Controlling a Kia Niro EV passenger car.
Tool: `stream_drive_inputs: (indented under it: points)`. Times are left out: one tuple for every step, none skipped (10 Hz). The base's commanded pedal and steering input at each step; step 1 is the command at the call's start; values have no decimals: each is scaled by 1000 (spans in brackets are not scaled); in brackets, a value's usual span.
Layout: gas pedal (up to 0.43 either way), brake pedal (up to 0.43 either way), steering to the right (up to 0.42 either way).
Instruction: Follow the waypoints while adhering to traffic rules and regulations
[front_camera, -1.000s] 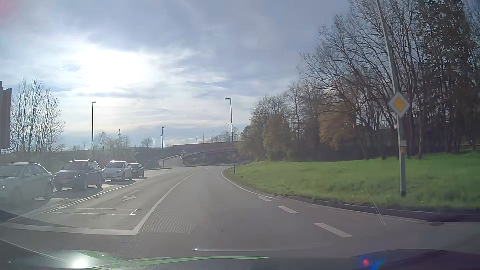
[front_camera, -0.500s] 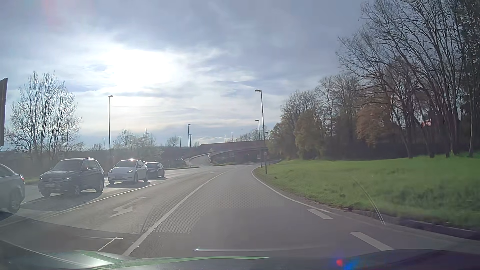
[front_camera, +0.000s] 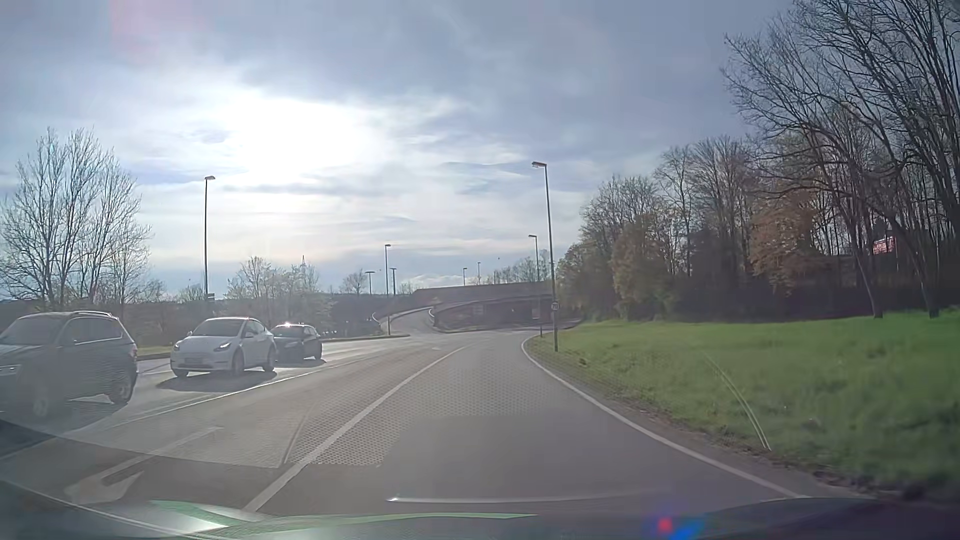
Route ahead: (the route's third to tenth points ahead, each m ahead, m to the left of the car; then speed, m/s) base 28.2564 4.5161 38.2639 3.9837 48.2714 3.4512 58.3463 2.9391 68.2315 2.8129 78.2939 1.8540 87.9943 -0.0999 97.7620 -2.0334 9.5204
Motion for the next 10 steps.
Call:
stream_drive_inputs:
  points:
    - [331,0,-3]
    - [331,0,-3]
    - [331,0,-2]
    - [331,0,-3]
    - [331,0,-3]
    - [331,0,-2]
    - [331,0,-2]
    - [331,0,-3]
    - [339,0,-2]
    - [339,0,-3]
